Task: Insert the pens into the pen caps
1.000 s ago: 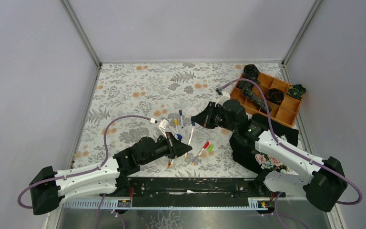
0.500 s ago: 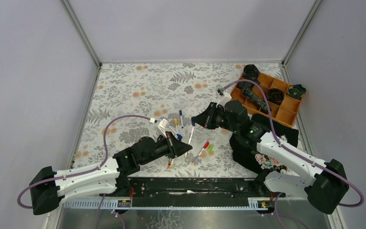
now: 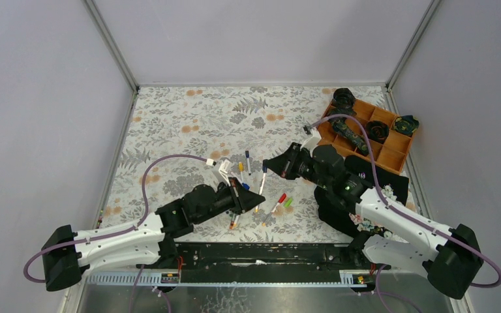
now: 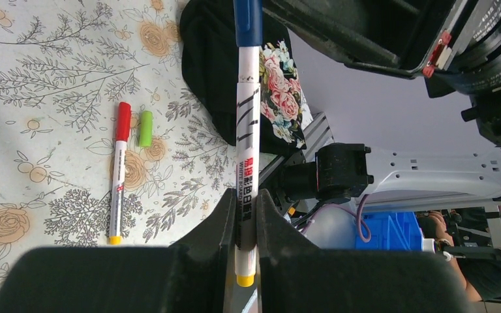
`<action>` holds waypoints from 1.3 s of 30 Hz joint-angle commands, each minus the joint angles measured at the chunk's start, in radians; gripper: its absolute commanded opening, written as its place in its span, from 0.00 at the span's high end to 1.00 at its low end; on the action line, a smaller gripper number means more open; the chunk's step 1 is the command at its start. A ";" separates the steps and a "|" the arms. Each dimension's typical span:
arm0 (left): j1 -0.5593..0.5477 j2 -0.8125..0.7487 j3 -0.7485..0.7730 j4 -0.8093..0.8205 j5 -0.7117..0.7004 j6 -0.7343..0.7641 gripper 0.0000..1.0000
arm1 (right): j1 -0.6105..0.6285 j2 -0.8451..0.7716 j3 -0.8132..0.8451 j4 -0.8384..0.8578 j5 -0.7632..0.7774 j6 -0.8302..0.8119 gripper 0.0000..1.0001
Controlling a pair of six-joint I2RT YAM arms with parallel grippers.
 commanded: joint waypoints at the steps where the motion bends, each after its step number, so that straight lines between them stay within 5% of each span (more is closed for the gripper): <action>1: 0.003 -0.011 0.043 0.027 -0.113 -0.012 1.00 | 0.072 -0.042 -0.045 0.028 0.029 0.029 1.00; 25: 0.031 -0.040 0.062 0.136 -0.001 0.141 1.00 | 0.195 -0.043 -0.101 -0.004 -0.014 0.052 0.99; 33: 0.030 -0.080 0.012 0.176 0.090 0.142 1.00 | 0.191 -0.114 0.056 -0.177 0.165 -0.071 0.46; 39: 0.031 -0.088 0.010 0.169 0.117 0.146 1.00 | 0.148 -0.149 0.130 -0.210 0.153 -0.154 0.31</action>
